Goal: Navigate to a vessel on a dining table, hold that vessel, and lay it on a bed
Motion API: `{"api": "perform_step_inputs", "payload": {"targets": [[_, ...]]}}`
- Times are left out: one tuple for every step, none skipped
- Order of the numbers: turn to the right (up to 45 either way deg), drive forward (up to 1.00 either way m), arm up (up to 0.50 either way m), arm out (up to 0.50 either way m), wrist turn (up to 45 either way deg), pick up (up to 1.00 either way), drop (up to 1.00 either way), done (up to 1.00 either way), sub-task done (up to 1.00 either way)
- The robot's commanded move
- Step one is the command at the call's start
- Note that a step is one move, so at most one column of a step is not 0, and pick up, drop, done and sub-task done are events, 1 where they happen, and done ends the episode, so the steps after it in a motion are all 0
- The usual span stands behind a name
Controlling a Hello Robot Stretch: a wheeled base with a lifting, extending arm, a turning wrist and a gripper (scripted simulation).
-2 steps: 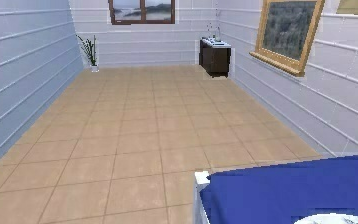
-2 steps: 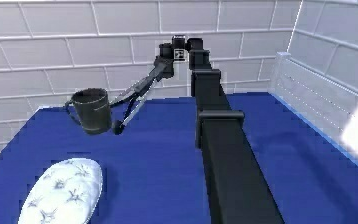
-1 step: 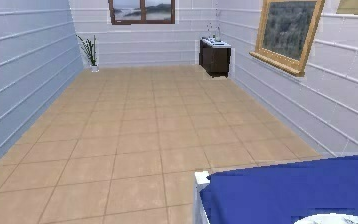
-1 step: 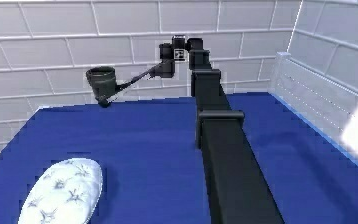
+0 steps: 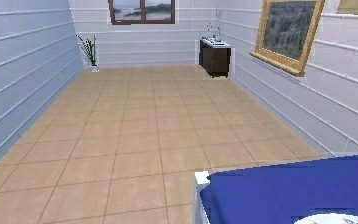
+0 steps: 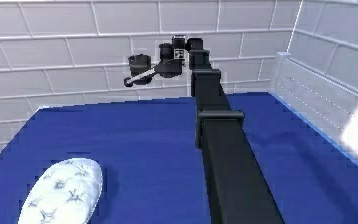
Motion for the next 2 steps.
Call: {"api": "perform_step_inputs", "payload": {"targets": [[0.0,0.0,0.0,0.0,45.0,0.0,0.0,0.0,0.0],[0.0,0.0,-0.26,0.0,0.0,0.0,0.0,0.0,0.0]]}}
